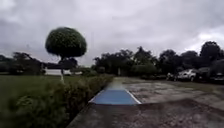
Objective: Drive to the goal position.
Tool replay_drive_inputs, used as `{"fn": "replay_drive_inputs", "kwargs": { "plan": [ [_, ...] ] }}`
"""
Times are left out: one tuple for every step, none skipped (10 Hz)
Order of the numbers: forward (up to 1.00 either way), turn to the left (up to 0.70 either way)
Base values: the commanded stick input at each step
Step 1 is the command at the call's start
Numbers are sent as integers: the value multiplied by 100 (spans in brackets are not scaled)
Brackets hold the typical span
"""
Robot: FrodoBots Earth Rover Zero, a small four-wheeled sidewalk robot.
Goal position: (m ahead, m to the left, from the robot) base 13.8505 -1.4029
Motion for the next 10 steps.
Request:
{"fn": "replay_drive_inputs", "kwargs": {
  "plan": [
    [50,0],
    [50,0],
    [50,0],
    [50,0],
    [50,0],
    [50,0],
    [50,0],
    [50,0],
    [50,0],
    [50,0]
  ]
}}
